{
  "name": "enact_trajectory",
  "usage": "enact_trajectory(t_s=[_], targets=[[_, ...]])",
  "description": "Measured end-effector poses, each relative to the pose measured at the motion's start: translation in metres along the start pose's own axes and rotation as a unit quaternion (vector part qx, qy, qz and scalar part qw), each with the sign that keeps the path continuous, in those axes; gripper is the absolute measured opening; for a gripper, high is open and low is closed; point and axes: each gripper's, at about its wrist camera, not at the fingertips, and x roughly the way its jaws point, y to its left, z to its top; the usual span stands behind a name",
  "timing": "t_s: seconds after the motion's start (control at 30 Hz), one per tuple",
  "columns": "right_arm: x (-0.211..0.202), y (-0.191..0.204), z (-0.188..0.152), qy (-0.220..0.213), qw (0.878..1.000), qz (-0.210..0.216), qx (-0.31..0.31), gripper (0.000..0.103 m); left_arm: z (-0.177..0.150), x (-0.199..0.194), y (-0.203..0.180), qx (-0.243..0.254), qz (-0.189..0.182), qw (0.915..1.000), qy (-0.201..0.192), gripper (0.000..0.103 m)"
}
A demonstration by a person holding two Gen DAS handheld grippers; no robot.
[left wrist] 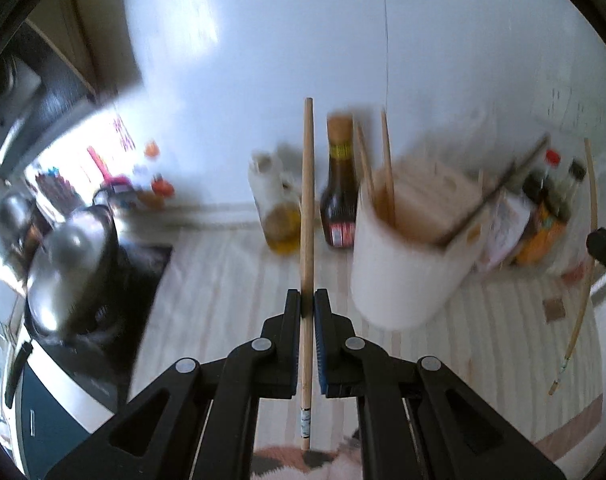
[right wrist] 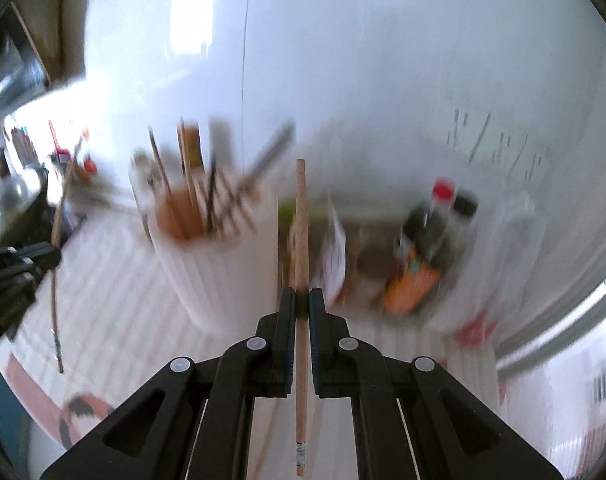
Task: Organize utensils
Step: 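Lift both held wooden chopsticks upright and carry them over the cream holder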
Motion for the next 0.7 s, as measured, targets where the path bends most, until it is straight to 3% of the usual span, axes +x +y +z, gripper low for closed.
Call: enact_trajectory(t_s=[0.33,0.7], targets=[[-0.049,0.005,0.108,-0.129,0.992,0.006,0.006,0.007,0.083,-0.030,0.003,0.009,0.012,0.9961,-0.088,0.004],[-0.035,0.001,0.164,-0.170,0.978,0.084,0.083,0.007,0.129,-0.030,0.008,0.004,0.004,0.9942,-0.108,0.004]])
